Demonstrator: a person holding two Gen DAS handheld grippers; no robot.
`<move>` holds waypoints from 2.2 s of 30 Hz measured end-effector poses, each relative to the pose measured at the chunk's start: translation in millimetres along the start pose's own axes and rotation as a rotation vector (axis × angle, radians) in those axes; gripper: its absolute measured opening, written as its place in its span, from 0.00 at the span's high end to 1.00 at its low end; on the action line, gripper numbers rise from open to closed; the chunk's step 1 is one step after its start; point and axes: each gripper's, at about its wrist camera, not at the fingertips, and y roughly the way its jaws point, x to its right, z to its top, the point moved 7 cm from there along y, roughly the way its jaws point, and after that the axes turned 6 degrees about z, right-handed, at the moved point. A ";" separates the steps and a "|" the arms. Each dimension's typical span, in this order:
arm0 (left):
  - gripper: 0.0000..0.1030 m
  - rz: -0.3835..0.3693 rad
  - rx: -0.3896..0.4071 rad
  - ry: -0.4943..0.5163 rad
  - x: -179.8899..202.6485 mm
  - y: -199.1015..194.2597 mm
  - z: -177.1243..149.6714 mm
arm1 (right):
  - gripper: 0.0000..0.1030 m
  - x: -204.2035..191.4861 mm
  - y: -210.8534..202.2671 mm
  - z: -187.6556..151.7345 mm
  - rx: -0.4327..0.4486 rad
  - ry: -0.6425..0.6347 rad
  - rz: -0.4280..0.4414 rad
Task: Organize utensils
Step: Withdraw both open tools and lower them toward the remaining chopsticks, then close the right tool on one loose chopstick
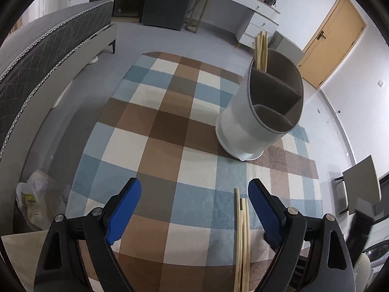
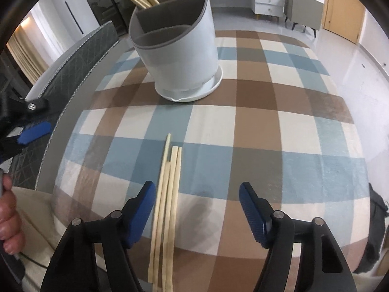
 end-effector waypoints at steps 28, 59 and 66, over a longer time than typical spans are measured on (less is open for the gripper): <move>0.16 0.011 -0.045 -0.059 -18.2 6.5 5.8 | 0.76 -15.0 43.8 7.0 -0.064 -0.171 -0.111; 0.16 0.090 -0.106 0.073 5.9 31.2 -26.9 | 0.97 43.7 -52.2 47.1 0.283 0.253 0.215; 0.16 0.070 -0.177 0.098 18.1 43.1 -46.3 | 0.97 50.4 -79.4 42.8 0.338 0.290 0.263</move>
